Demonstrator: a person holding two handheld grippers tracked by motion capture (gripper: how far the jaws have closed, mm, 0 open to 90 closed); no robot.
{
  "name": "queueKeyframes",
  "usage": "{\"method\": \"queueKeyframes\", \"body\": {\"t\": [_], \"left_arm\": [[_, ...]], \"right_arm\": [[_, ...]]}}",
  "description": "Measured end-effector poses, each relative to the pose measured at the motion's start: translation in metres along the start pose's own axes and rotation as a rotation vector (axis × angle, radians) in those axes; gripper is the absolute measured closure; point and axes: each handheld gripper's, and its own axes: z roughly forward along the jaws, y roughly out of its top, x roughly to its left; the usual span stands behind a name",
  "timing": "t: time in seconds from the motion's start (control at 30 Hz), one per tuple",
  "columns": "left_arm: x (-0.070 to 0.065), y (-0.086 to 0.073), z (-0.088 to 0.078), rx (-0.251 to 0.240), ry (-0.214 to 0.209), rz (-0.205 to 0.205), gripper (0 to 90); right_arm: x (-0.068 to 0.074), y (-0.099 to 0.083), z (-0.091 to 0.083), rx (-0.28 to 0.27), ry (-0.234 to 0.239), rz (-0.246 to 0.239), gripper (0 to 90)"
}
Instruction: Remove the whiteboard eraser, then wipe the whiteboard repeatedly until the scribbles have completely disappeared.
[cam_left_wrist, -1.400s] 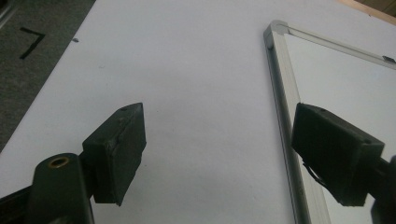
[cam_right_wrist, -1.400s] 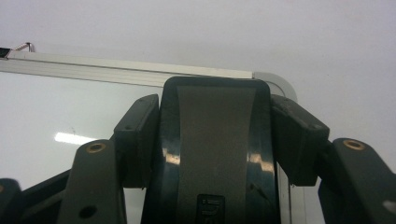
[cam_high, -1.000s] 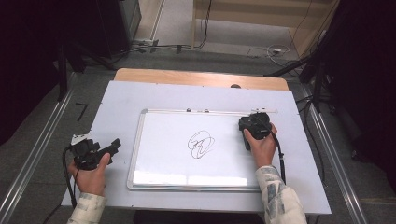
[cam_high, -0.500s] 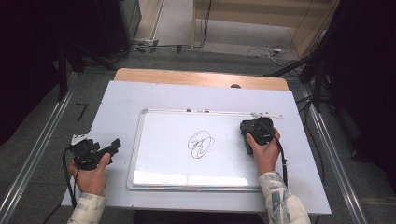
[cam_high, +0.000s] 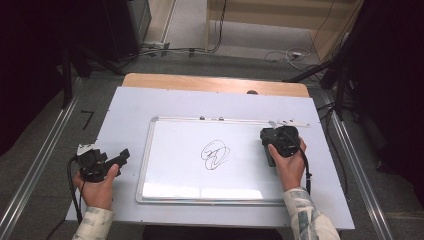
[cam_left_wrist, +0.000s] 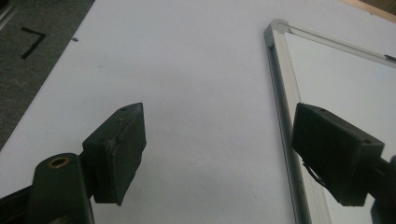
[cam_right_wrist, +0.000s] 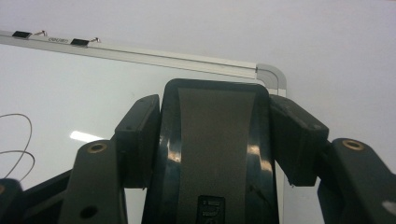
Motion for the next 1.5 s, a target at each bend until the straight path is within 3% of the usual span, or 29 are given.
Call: {"method": "queueKeyframes", "body": {"t": [0.6,1.03,1.5], "left_arm": [[0.0,0.0,0.0,-0.003,0.001,0.002,19.0],[-0.001,0.0,-0.001,-0.001,-0.001,0.003,19.0],[0.0,0.0,-0.001,-0.002,0.0,0.002,19.2]], "right_arm": [[0.006,-0.004,-0.001,0.004,0.019,-0.017,37.1],[0.021,-0.003,0.003,0.009,0.035,-0.031,37.1],[0.041,-0.002,0.012,0.015,0.049,-0.077,37.1]]}}
